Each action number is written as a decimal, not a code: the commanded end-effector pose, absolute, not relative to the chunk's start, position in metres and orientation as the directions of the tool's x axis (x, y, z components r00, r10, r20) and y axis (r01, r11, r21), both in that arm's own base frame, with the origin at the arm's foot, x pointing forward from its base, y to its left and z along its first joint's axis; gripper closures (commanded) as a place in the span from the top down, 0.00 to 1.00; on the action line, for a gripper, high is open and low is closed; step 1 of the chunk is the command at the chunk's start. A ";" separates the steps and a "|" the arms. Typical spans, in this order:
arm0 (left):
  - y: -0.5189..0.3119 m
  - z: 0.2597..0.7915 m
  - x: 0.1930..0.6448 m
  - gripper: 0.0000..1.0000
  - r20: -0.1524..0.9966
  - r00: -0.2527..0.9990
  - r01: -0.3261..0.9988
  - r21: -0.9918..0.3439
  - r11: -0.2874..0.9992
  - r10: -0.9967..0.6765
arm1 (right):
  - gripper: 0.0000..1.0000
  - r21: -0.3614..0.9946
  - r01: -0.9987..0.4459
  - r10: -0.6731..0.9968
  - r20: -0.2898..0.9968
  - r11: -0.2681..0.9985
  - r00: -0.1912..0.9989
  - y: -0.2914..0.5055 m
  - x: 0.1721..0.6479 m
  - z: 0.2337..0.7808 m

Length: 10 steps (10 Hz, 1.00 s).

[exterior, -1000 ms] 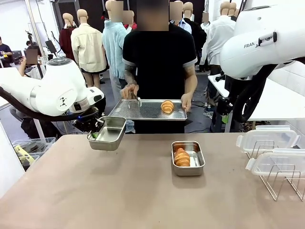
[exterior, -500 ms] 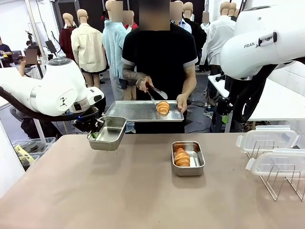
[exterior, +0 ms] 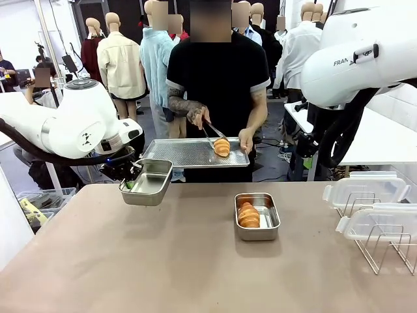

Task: Place the bread in airtight containers.
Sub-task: Once an object is inside an Airtight Container , place the container in the center of the table.

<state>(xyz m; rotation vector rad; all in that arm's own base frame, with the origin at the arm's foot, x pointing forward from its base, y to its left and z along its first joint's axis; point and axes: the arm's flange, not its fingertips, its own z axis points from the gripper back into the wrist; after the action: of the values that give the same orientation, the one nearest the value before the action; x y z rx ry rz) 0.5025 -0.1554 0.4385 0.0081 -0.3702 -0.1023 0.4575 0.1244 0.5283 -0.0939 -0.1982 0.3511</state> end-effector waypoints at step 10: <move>-0.155 0.443 0.505 0.00 0.367 0.925 0.097 0.024 0.995 -0.099 | 1.00 -0.145 -0.335 0.357 0.161 0.931 0.920 0.125 0.460 0.531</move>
<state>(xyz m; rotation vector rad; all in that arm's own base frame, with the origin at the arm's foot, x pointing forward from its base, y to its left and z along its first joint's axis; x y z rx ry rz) 0.5025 -0.1554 0.4385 0.0081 -0.3702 -0.1023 0.4575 0.1244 0.5283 -0.0940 -0.1982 0.3512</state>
